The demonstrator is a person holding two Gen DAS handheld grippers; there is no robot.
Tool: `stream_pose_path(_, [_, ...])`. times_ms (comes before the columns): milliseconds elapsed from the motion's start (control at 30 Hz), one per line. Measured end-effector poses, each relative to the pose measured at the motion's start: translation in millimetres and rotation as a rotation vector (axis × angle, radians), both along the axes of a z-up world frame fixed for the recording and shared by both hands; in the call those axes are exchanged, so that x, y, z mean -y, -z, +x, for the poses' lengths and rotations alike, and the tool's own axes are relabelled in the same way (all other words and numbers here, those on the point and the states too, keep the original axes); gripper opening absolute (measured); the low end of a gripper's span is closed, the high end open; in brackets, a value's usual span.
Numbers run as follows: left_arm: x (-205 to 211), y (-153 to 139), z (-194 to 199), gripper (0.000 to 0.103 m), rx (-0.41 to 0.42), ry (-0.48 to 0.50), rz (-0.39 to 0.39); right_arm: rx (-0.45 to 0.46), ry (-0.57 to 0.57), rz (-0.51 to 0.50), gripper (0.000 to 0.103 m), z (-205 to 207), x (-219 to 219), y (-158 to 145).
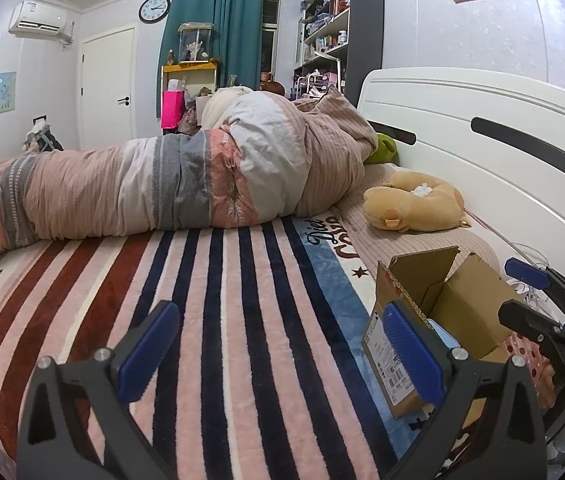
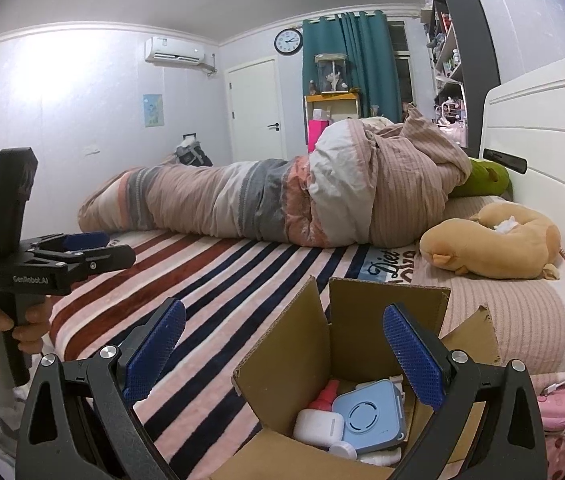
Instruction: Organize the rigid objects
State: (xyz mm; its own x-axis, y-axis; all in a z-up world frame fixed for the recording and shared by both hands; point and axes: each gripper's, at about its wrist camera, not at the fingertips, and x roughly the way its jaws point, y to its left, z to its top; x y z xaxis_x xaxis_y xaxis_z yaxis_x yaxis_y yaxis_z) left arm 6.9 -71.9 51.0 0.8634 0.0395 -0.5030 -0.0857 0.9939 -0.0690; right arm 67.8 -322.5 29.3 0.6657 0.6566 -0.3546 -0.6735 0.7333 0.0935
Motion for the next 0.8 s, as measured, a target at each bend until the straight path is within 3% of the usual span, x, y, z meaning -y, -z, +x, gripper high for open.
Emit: stream_pose_path(800, [-4.6,-0.1,-1.3,0.101,0.0,-0.003,0.004,0.002,-0.009,-0.001,0.1,3.6,3.7,-0.5])
